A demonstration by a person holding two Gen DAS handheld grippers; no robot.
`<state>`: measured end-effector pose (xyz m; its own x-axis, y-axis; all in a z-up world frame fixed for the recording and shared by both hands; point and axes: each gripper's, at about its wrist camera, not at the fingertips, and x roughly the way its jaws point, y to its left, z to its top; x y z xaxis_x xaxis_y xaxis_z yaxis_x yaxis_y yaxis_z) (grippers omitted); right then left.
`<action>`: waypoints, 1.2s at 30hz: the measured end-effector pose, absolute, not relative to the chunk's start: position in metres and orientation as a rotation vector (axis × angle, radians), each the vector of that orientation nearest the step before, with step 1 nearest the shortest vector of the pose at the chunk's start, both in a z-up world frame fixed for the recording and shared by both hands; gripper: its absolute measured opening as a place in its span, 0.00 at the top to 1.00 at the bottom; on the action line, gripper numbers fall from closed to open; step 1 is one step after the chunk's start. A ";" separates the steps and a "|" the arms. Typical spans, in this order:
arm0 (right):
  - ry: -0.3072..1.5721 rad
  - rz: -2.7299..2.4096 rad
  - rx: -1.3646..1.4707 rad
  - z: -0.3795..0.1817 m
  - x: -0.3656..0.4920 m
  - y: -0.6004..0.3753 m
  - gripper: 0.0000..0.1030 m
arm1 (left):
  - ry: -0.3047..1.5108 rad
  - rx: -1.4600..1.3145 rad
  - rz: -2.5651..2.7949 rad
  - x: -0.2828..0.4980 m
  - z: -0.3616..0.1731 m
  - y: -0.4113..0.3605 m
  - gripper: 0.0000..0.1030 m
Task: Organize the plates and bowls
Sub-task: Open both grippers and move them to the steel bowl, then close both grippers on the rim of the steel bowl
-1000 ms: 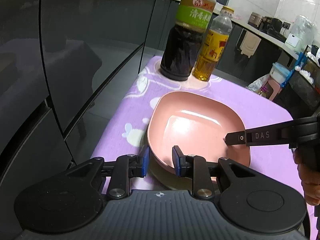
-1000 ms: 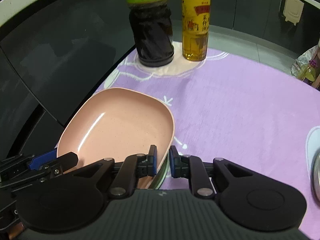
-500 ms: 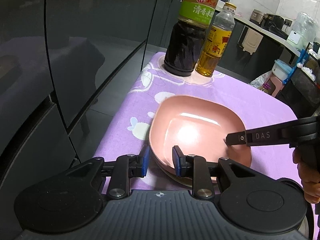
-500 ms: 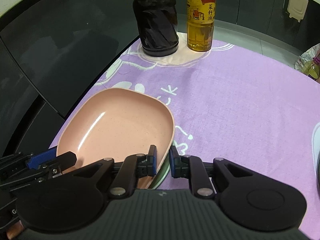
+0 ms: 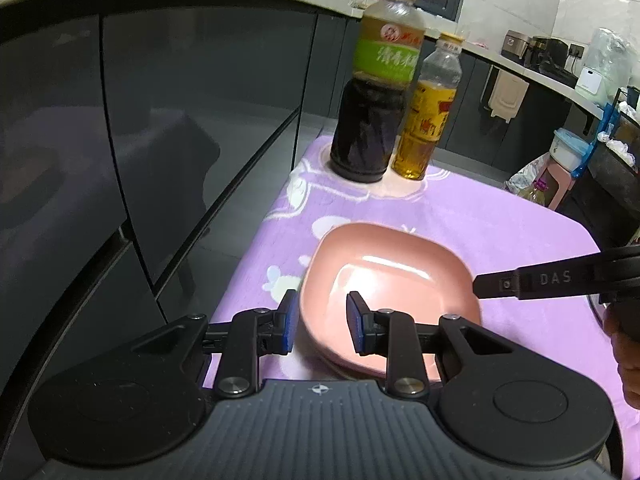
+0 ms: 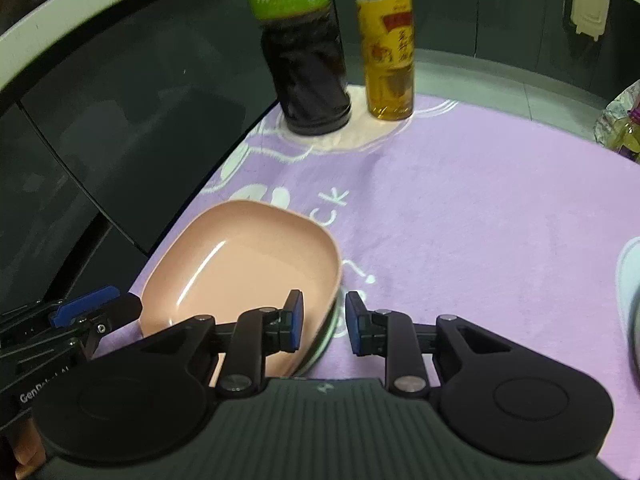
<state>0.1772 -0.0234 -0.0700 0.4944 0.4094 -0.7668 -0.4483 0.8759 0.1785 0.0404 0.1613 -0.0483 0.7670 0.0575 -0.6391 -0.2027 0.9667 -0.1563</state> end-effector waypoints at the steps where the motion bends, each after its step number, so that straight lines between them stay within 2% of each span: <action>1: 0.908 0.519 -0.040 -0.068 0.176 -0.028 0.88 | 0.678 -0.217 0.139 0.040 -0.046 0.158 0.76; 13: 0.815 0.374 0.089 -0.055 0.169 -0.123 0.88 | 0.681 -0.130 -0.033 0.063 -0.022 0.072 0.76; 19: 0.750 0.277 0.149 -0.049 0.158 -0.179 0.88 | 0.703 -0.093 -0.097 0.082 -0.016 0.019 0.71; 26: 0.666 0.130 0.226 -0.049 0.144 -0.235 0.88 | 0.720 -0.038 -0.194 0.099 -0.015 -0.041 0.69; 36: 0.655 0.004 0.348 -0.065 0.143 -0.279 0.87 | 0.752 -0.032 -0.278 0.122 -0.024 -0.090 0.67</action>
<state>0.1427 -0.2793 -0.0650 0.7952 0.1123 -0.5959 0.1051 0.9423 0.3179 0.1221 -0.0898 -0.0243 0.6957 -0.2608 -0.6694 0.2378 0.9628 -0.1279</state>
